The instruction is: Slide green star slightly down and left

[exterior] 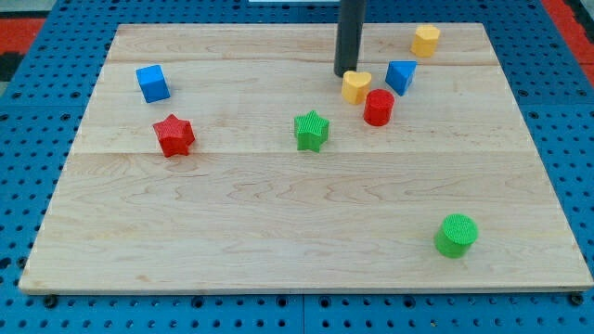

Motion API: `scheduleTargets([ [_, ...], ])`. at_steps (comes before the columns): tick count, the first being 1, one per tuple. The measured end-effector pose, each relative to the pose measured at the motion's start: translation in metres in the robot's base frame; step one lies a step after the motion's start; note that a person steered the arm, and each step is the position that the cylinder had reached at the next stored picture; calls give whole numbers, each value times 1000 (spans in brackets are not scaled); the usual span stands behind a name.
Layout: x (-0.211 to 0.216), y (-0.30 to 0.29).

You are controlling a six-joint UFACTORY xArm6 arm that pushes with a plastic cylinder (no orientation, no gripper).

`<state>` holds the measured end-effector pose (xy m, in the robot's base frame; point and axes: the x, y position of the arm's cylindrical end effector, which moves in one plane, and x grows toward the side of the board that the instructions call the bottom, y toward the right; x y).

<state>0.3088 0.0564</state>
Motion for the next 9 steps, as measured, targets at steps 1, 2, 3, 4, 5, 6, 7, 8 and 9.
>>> scheduleTargets([
  [1, 41, 22],
  [2, 87, 7],
  [3, 93, -66],
  [4, 113, -133],
  [5, 147, -148],
  [6, 149, -139],
  [7, 137, -122],
  [8, 148, -110],
  [9, 148, -180],
])
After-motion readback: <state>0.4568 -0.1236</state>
